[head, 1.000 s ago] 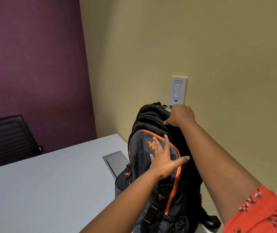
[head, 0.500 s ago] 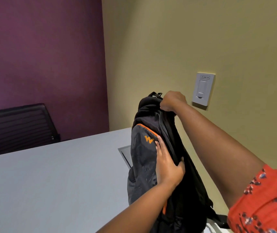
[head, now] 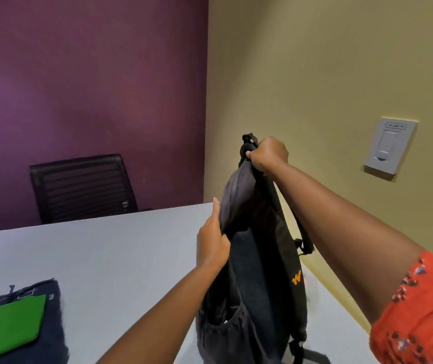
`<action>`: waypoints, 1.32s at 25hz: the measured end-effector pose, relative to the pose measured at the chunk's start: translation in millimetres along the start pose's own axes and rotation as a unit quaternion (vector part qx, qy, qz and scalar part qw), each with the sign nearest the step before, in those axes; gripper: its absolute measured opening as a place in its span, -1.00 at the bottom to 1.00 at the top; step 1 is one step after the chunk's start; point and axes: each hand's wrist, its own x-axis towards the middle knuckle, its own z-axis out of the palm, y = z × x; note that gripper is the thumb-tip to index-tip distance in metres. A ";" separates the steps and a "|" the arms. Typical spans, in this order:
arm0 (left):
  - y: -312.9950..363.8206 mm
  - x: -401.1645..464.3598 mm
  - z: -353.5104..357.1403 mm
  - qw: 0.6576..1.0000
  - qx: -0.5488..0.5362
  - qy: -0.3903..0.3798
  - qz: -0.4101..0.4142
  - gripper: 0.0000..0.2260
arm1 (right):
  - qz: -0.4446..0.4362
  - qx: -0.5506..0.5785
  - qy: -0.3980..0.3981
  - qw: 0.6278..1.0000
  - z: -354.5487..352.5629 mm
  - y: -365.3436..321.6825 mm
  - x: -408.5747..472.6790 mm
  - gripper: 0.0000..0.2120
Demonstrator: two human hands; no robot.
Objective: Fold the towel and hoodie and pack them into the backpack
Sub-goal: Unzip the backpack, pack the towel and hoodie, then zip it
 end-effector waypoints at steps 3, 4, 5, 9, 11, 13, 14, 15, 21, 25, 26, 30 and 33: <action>-36.4 21.7 -60.6 0.998 0.052 0.004 0.022 -0.32 | -0.011 0.049 -0.023 0.998 30.3 -26.8 -13.5 -0.69; -46.7 27.4 -79.4 0.997 0.074 0.006 0.024 -0.30 | -0.010 0.073 -0.030 0.997 39.2 -35.0 -17.5 -0.67; -54.9 31.2 -96.3 0.995 0.092 0.008 0.022 -0.27 | -0.010 0.099 -0.038 0.994 46.6 -43.2 -22.5 -0.64; -77.6 41.3 -152.8 0.994 0.110 0.017 0.008 -0.26 | -0.013 0.198 -0.090 0.976 73.7 -72.6 -37.4 -0.78; -92.5 42.3 -179.1 0.995 0.104 -0.003 -0.015 -0.36 | -0.013 0.226 -0.172 0.959 74.5 -84.4 -49.2 -0.82; -106.9 35.9 -201.9 0.995 0.071 -0.038 -0.051 -0.56 | -0.066 0.134 -0.202 0.968 64.3 -95.3 -59.0 -0.72; -108.7 28.6 -210.6 0.994 0.053 -0.057 -0.072 -0.62 | -0.109 0.049 -0.145 0.982 57.8 -101.4 -61.2 -0.66; -108.1 20.4 -216.3 0.992 0.034 -0.083 -0.087 -0.66 | -0.151 -0.014 -0.051 0.987 51.9 -105.9 -59.7 -0.63; -81.6 -7.9 -224.2 0.918 0.017 -0.377 -0.118 -0.68 | -0.252 -0.112 -0.323 0.905 64.7 -97.9 -52.9 -0.42; -76.8 -8.5 -220.6 0.882 -0.077 -0.443 -0.144 -0.33 | -0.189 -0.215 -0.502 0.816 75.3 -79.7 -53.0 -0.13; -74.8 -8.2 -214.5 0.888 -0.101 -0.408 -0.188 -0.33 | -0.176 -0.220 -0.512 0.812 76.9 -73.5 -51.1 -0.08; -61.2 -20.3 -169.7 0.932 -0.043 -0.299 -0.203 -0.76 | -0.153 -0.270 -0.522 0.795 77.7 -47.9 -52.6 -0.45; -58.1 -32.0 -141.8 0.908 0.098 -0.358 -0.197 -0.43 | -0.152 -0.327 -0.556 0.749 80.1 -11.9 -60.0 -0.48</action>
